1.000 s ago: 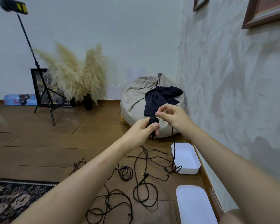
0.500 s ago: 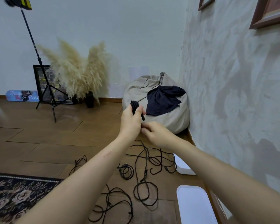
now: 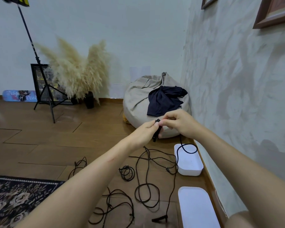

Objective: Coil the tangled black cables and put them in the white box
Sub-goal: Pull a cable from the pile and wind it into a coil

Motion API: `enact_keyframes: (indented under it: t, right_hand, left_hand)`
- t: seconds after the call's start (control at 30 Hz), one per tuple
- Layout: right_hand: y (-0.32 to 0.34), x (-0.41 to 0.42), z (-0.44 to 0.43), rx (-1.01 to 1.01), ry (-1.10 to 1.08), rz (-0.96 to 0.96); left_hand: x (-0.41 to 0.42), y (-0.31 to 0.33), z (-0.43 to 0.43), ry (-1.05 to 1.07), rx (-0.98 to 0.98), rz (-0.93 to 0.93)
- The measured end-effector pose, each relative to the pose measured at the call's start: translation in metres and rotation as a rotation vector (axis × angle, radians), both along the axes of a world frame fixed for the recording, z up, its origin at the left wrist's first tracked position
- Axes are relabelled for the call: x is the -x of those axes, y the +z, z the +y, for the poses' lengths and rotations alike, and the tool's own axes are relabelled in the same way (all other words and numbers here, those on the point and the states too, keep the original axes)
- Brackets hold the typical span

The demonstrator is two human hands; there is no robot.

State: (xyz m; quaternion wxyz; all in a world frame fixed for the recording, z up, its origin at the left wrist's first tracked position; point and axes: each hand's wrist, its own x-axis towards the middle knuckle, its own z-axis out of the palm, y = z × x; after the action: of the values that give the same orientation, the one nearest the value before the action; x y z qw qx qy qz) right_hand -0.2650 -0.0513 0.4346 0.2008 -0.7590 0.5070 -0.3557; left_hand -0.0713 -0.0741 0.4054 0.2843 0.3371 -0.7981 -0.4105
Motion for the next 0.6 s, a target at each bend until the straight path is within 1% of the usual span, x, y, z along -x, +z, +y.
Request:
enact_keyframes:
  t: [0.07,0.13,0.23,0.3,0.37,0.43,0.5,0.6]
  right_hand:
    - [0.000,0.003,0.000,0.014,-0.027,-0.068]
    - [-0.003,0.002,-0.003,0.029,-0.052,-0.107]
    - [-0.008,0.001,-0.007,0.039,-0.079,-0.102]
    - [-0.010,0.002,-0.008,0.014,-0.086,-0.117]
    - [-0.012,0.003,-0.009,-0.030,-0.074,-0.111]
    - [-0.016,0.003,-0.009,-0.031,-0.054,-0.081]
    - [-0.018,0.001,-0.008,-0.006,-0.081,-0.063]
    - [-0.015,-0.001,-0.007,0.075,-0.156,-0.155]
  left_hand:
    - [0.001,0.002,0.002,-0.050,-0.021,0.026]
    - [0.000,0.005,0.005,-0.056,0.040,-0.009]
    - [0.004,0.000,0.006,0.031,0.182,-0.070]
    - [0.005,-0.006,0.005,0.121,0.215,-0.063]
    - [0.002,-0.009,0.000,0.218,0.197,-0.032]
    - [-0.003,-0.009,-0.003,0.244,0.173,-0.011]
    - [-0.006,-0.011,-0.005,0.207,0.152,0.003]
    - [-0.001,-0.006,0.001,0.111,0.095,0.053]
